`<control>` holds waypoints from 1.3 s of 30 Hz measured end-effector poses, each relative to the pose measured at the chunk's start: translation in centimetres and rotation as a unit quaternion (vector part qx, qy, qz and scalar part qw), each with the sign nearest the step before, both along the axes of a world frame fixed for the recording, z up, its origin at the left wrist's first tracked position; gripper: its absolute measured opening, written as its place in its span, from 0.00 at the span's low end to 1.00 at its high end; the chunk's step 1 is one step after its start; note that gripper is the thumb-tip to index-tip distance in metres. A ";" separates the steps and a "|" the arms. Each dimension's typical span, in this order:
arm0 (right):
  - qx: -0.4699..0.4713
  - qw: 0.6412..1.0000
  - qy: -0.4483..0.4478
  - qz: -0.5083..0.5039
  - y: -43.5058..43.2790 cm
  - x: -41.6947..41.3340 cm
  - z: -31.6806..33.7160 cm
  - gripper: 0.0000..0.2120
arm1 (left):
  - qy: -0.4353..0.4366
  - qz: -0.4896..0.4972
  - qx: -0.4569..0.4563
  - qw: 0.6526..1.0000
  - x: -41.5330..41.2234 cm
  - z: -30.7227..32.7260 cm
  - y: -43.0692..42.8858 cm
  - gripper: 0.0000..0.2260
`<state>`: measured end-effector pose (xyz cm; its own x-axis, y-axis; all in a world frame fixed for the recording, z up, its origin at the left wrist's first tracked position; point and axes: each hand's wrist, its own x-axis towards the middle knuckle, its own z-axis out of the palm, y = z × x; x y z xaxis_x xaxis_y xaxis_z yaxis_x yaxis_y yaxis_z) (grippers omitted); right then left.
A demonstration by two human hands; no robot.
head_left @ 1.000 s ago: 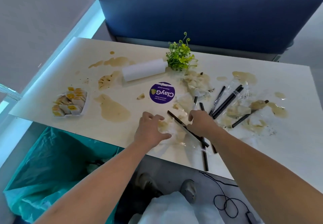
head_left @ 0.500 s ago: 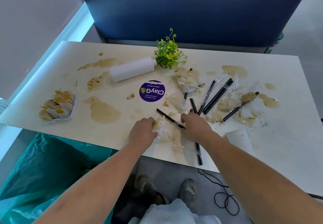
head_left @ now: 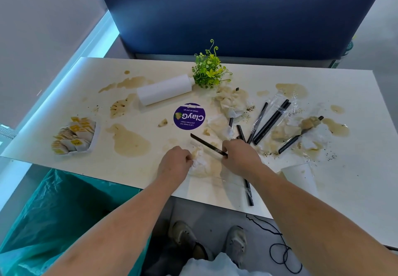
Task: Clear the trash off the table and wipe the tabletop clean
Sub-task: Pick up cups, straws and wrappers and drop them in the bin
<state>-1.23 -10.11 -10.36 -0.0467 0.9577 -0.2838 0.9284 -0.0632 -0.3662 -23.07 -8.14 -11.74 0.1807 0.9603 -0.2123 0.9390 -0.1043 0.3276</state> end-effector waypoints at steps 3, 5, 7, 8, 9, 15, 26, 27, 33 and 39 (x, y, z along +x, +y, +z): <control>0.026 1.000 0.014 -0.011 0.0 0.0 0.3 0.07 | 0.024 -0.006 0.020 1.000 0.1 0.2 0.1 0.07; 0.046 0.999 0.019 -0.021 0.0 0.1 0.4 0.07 | 0.037 -0.014 0.034 0.999 0.3 0.4 0.2 0.09; 0.061 0.997 0.020 -0.030 -0.1 0.3 0.5 0.08 | 0.028 -0.010 0.037 0.999 0.7 0.7 0.3 0.09; 0.067 0.997 0.021 -0.036 -0.1 0.4 0.6 0.09 | 0.018 -0.002 0.036 0.999 0.9 0.9 0.4 0.09; 0.071 0.996 0.026 -0.044 -0.2 0.5 0.6 0.10 | 0.008 0.010 0.034 0.999 1.1 1.1 0.4 0.08; 0.087 0.991 0.061 -0.082 -0.1 1.3 0.8 0.12 | -0.075 0.124 0.020 0.989 1.5 1.9 1.1 0.02; 0.090 0.953 0.169 -0.235 0.8 1.5 1.2 0.12 | -0.221 0.273 -0.023 0.936 2.7 3.3 2.7 0.06; 0.096 0.947 0.182 -0.246 0.9 1.5 1.4 0.12 | -0.218 0.280 -0.024 0.935 2.7 3.5 2.9 0.07; 0.111 0.933 0.251 -0.234 1.2 1.0 2.5 0.10 | -0.250 0.240 -0.004 0.938 2.7 4.6 3.0 0.12; 0.068 0.937 0.269 -0.212 1.8 -0.6 2.5 0.03 | -0.270 0.213 -0.013 0.939 3.5 5.5 3.5 0.08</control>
